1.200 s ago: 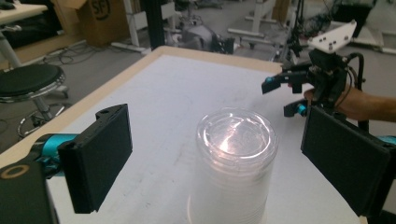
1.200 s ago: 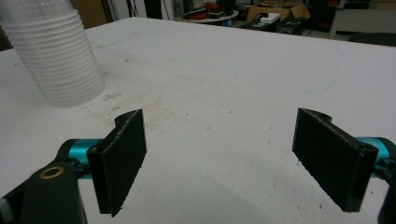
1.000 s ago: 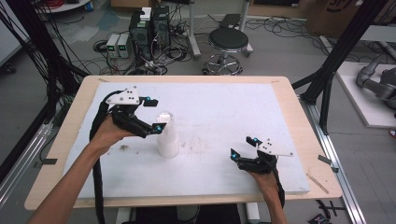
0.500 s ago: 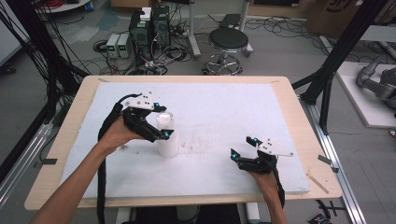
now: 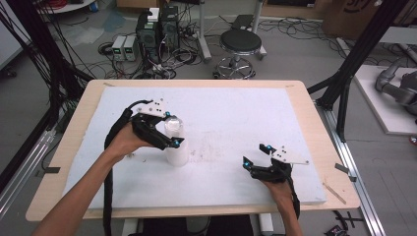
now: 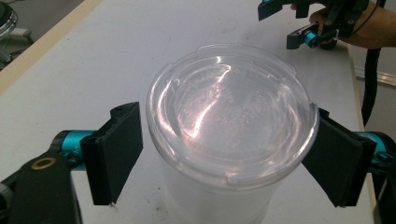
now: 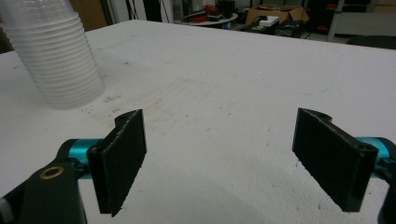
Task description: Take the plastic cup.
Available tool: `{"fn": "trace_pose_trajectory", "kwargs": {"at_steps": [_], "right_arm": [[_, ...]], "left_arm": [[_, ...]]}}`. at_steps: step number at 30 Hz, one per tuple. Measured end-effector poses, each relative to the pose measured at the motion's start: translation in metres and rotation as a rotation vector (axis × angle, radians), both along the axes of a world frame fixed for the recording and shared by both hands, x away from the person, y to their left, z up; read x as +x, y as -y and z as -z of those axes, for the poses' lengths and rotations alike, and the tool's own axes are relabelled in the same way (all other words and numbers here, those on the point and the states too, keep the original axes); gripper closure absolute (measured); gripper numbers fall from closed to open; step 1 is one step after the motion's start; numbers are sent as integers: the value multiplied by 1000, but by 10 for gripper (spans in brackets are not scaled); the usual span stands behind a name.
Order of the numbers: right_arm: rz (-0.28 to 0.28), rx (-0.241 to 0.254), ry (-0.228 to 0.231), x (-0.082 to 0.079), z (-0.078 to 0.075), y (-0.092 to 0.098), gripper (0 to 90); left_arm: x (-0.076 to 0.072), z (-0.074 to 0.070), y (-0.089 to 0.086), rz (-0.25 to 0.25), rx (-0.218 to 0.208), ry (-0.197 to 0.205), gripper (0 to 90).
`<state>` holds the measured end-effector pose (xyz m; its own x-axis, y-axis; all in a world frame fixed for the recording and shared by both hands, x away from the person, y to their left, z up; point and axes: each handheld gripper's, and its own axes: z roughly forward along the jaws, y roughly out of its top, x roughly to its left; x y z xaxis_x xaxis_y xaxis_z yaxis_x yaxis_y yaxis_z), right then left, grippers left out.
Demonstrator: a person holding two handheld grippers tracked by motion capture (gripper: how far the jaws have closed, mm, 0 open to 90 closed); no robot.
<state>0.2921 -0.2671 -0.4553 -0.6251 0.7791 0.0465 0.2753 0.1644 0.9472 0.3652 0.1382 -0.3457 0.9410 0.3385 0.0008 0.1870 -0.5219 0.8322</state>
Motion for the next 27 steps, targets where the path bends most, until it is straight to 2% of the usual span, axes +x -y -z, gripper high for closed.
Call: {"fn": "trace_pose_trajectory", "kwargs": {"at_steps": [10, 22, 27], "right_arm": [[1, 1, -6, 0, 0, 0, 177], [-1, -1, -7, 1, 0, 0, 177], [1, -2, -7, 1, 0, 0, 177]], "left_arm": [[2, 2, 2, 19, 12, -23, 335], [0, 1, 1, 8, 6, -34, 350], [0, -6, 2, 5, -3, -29, 351]]}}
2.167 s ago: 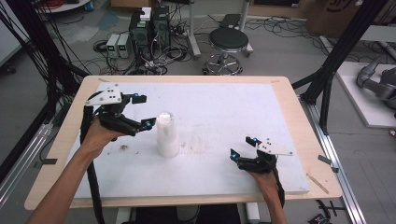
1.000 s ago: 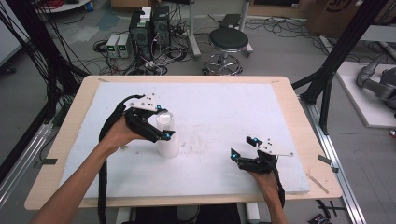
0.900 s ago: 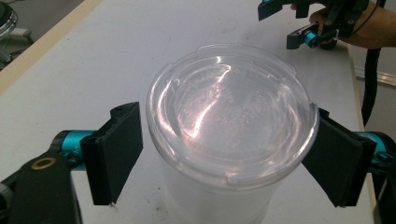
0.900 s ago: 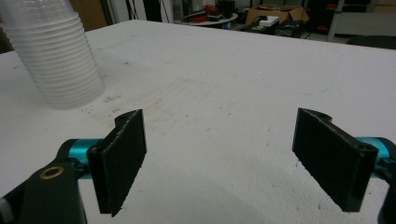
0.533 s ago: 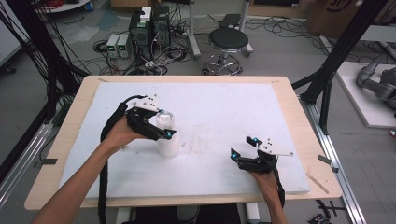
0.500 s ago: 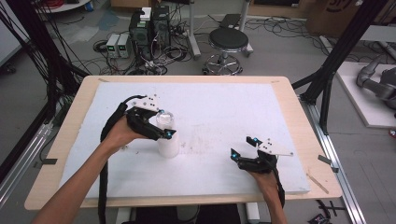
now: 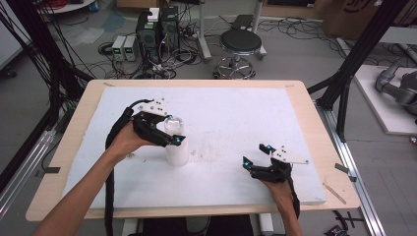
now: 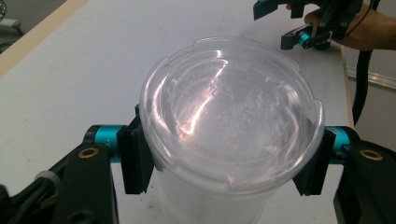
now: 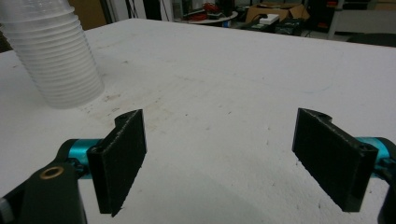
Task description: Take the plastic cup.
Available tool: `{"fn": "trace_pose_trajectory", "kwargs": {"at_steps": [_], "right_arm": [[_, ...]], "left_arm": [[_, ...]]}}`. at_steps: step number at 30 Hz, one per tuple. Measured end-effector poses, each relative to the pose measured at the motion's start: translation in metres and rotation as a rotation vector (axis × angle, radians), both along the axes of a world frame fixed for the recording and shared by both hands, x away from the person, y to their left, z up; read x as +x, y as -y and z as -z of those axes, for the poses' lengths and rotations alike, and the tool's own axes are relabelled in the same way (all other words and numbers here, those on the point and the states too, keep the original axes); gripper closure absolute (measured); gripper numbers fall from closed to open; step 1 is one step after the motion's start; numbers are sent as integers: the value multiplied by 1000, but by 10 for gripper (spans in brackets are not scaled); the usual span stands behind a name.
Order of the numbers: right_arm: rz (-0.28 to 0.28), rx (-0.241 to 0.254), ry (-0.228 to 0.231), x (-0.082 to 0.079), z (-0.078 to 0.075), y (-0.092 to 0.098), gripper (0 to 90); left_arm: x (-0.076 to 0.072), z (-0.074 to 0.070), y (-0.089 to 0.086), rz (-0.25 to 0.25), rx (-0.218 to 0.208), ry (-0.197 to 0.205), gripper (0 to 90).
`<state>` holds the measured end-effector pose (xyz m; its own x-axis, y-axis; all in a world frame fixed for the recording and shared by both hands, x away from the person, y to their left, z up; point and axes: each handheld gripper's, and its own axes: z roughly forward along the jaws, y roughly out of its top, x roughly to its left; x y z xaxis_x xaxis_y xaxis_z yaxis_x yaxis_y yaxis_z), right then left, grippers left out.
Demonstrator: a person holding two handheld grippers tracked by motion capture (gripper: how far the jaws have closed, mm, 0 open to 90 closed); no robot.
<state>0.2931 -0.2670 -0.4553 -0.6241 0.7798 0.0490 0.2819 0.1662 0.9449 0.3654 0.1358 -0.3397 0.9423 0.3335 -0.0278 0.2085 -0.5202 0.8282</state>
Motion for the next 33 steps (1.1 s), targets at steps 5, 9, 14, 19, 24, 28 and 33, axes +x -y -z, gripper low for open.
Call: {"fn": "trace_pose_trajectory", "kwargs": {"at_steps": [5, 9, 14, 19, 24, 28, 33], "right_arm": [[-1, 2, -7, 1, 0, 0, 177], [-2, 1, -4, 0, 0, 0, 177], [-1, 4, -5, 1, 0, 0, 177], [1, 3, -4, 0, 0, 0, 177], [-2, 3, -8, 0, 0, 0, 177], [1, 3, -4, 0, 0, 0, 177], [-4, 4, -5, 1, 0, 0, 177]], "left_arm": [[-2, -20, -1, -5, -21, 16, 358], [-3, -39, -3, -10, -29, 39, 370], [-5, -84, -11, -34, -63, 85, 371], [-8, -103, -16, -47, -87, 109, 372], [-11, -107, -19, -51, -83, 111, 372], [-16, -108, -24, -55, -99, 117, 372], [-36, -104, -33, -21, -168, 118, 372]]}}
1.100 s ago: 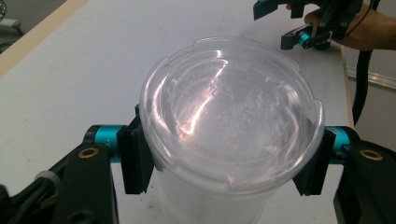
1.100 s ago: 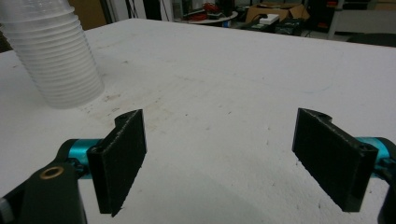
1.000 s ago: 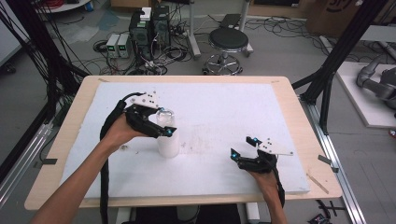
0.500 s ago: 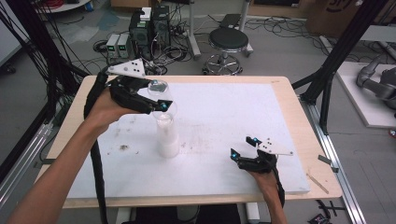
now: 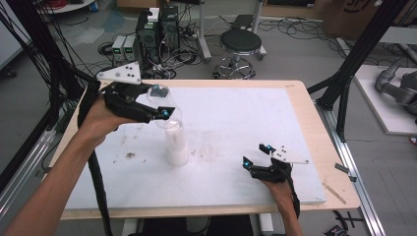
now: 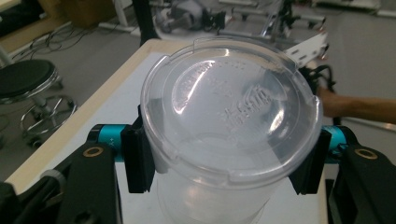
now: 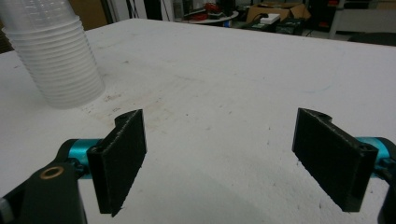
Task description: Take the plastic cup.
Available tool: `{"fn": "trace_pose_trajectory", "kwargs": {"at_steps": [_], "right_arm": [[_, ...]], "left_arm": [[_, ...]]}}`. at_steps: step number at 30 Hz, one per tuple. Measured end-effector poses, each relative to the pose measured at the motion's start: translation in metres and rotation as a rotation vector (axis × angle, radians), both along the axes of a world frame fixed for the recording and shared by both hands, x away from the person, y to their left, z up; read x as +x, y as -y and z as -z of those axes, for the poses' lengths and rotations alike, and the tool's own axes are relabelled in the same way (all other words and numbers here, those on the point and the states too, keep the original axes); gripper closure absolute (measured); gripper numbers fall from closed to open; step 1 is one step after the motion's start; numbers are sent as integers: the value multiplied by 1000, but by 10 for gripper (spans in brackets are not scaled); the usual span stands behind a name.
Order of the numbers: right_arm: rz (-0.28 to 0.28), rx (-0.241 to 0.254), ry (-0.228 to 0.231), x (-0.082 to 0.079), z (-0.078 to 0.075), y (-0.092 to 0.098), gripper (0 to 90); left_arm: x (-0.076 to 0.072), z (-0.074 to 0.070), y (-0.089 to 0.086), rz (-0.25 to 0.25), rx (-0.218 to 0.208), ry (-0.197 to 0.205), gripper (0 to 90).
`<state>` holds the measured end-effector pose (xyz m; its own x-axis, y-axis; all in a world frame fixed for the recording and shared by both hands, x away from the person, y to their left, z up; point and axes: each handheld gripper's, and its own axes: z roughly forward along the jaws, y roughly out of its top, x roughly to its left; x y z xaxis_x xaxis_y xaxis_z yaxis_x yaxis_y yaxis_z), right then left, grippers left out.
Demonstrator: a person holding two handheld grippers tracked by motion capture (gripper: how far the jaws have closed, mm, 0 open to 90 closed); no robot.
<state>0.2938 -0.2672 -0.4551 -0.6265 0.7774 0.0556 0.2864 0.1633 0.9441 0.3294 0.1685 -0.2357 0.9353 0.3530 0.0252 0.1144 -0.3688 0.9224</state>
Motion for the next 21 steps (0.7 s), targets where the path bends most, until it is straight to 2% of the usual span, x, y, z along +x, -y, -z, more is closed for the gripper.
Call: {"fn": "trace_pose_trajectory", "kwargs": {"at_steps": [1, 3, 5, 6, 7, 9, 11, 12, 13, 15, 16, 19, 20, 21], "right_arm": [[-4, 5, -21, 1, 0, 0, 177], [-3, 7, -29, 2, 0, 1, 177], [4, 7, -18, 1, 0, 0, 177], [4, 3, -10, 0, 0, 0, 177], [6, 6, -6, 0, 0, 0, 177], [6, 2, 3, -1, 0, 0, 177], [6, 10, -2, -1, 0, 0, 177], [6, 10, -2, -1, 0, 0, 177], [7, 12, -9, 0, 0, 1, 177], [4, 12, -8, 0, 0, 1, 177], [4, 10, -4, 0, 0, 1, 177], [4, 12, 0, -1, 0, 1, 177], [4, 12, 0, -1, 0, 1, 177], [5, 17, -6, -1, 0, 1, 177]], "left_arm": [[-11, 4, -4, 13, -14, 8, 372], [-21, 10, -7, 16, -31, 7, 372], [-25, 12, -8, 17, -39, 10, 372], [-34, 19, -9, 22, -73, 8, 372], [-38, 23, -10, 23, -81, 6, 372], [-42, 28, -9, 24, -85, 5, 372], [-51, 42, -6, 30, -88, 1, 372], [-51, 42, -6, 30, -88, 1, 372], [-55, 51, -4, 41, -116, -4, 373], [-57, 56, -2, 49, -124, -7, 372], [-60, 64, 2, 56, -130, -5, 372], [-63, 78, 8, 70, -144, -7, 372], [-63, 78, 8, 70, -144, -7, 372], [-63, 87, 11, 83, -149, -7, 373]]}}
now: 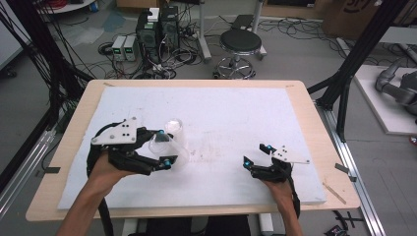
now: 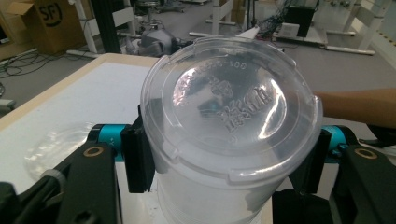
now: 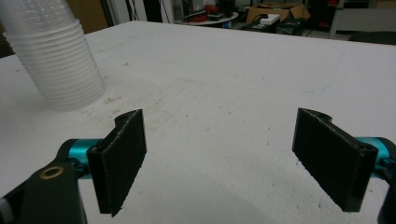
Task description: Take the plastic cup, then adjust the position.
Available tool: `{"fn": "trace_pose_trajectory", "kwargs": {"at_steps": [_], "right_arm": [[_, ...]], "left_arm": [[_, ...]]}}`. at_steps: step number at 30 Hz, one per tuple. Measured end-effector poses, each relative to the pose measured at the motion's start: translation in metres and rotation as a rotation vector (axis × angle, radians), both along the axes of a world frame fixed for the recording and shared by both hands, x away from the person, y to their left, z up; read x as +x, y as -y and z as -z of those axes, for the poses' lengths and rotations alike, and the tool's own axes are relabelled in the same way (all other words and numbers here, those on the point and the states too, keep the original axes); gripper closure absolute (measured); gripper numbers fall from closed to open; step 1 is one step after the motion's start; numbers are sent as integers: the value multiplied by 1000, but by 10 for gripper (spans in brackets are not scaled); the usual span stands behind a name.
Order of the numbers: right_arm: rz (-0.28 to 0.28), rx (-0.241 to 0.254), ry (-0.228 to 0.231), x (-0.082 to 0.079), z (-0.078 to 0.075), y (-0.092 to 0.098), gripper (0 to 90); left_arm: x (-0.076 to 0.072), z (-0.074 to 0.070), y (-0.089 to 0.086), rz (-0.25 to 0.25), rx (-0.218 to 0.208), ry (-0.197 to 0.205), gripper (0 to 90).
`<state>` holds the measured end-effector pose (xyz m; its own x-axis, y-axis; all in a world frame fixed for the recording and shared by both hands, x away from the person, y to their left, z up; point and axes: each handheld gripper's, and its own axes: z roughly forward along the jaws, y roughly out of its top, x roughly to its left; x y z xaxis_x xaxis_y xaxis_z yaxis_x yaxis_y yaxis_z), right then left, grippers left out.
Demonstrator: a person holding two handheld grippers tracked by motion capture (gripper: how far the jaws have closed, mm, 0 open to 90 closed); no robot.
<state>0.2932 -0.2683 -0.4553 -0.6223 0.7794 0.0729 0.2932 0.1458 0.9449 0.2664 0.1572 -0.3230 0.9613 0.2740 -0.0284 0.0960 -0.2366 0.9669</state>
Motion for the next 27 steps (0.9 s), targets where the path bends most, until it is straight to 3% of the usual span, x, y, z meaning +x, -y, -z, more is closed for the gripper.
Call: {"fn": "trace_pose_trajectory", "kwargs": {"at_steps": [6, 16, 20, 27], "right_arm": [[2, -3, 12, 0, 0, 0, 177], [3, -1, 14, -1, 0, 0, 177], [-3, -4, 28, -2, 0, 1, 177], [-12, 19, 12, -1, 0, 2, 177]], "left_arm": [[2, 22, 8, 24, -7, -10, 372], [5, 44, 7, 40, -32, -14, 373], [6, 45, 5, 27, -22, -15, 373], [4, 43, 4, 25, -30, -9, 373]]}}
